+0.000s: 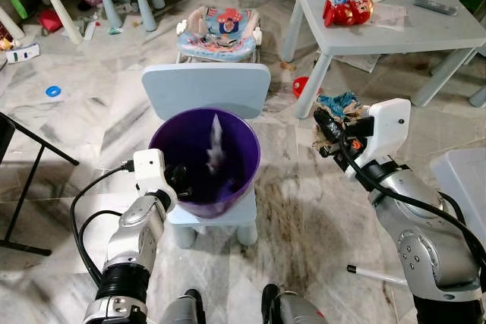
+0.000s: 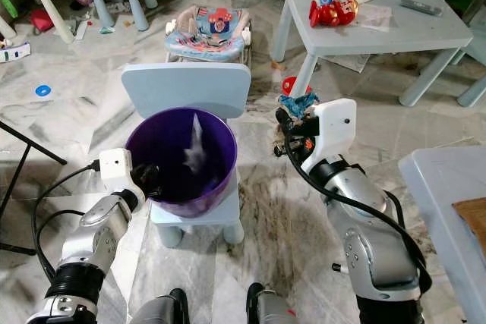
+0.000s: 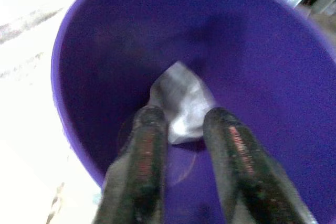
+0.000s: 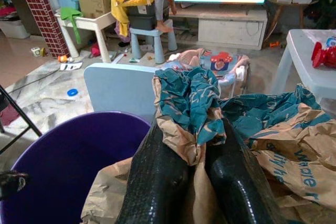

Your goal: Picking trash to rubbish bin

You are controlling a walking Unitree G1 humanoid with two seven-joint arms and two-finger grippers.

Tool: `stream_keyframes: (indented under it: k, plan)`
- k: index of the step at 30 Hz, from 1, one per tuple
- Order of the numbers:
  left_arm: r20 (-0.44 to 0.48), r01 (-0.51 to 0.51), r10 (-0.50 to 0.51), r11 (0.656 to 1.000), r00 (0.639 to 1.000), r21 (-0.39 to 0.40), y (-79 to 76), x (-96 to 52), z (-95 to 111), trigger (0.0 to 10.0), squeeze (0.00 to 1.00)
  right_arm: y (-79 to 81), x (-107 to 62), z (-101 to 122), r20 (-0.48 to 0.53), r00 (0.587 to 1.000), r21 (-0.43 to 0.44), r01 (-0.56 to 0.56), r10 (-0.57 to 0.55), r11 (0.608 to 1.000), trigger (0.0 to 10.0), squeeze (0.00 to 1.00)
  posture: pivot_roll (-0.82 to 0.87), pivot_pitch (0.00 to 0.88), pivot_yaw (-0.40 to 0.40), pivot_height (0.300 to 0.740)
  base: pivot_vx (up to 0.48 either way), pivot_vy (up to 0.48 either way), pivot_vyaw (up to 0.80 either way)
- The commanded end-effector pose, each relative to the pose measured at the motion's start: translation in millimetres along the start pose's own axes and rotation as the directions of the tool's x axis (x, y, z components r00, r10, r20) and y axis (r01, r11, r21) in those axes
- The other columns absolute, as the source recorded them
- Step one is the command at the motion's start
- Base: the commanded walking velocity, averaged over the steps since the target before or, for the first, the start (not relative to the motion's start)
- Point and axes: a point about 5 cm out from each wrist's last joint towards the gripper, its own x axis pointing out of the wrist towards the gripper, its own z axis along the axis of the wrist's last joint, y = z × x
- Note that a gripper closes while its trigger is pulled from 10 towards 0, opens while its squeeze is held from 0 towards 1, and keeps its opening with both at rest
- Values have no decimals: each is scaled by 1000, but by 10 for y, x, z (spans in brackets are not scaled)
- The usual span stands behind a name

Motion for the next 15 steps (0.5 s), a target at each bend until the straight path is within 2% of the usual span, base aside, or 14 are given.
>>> stream_keyframes:
  k: [1,4,7,8,9,11,12,15]
  plan:
    - [-21,-22,22,1000,1000,-2,62,-3,-71,10000,1000,-20,-38,63,15,1000,-7,12,-12,1000,0,0,-66,277,-78,740,0,0,0]
    - [-19,-41,40,999,999,-6,97,-13,-80,10000,1000,-23,-26,63,14,1000,-7,11,-11,1000,0,0,-62,274,-79,740,0,0,0]
    - [57,-77,76,997,995,10,118,-72,13,10000,1000,-5,8,52,17,1000,3,2,-2,1000,0,0,-34,265,-72,740,0,0,0]
    - [57,-77,76,997,995,10,118,-72,13,10000,1000,-5,8,52,17,1000,3,2,-2,1000,0,0,-34,265,-72,740,0,0,0]
    - [125,-121,116,992,985,33,133,-151,87,10000,1000,19,44,14,13,1000,14,-4,3,1000,0,0,-6,262,-65,740,0,0,0]
    - [178,-158,148,986,973,48,134,-235,139,10000,1000,42,77,-24,10,1000,27,-8,7,1000,0,0,16,260,-60,740,0,0,0]
    - [215,-185,169,981,962,58,124,-327,170,10000,1000,65,111,-67,6,1000,42,-11,11,999,0,0,34,259,-57,740,0,0,0]
    - [269,-198,164,975,949,101,108,-481,212,10000,1000,111,189,-142,1,1000,64,-19,19,998,0,0,81,257,-52,740,0,0,0]
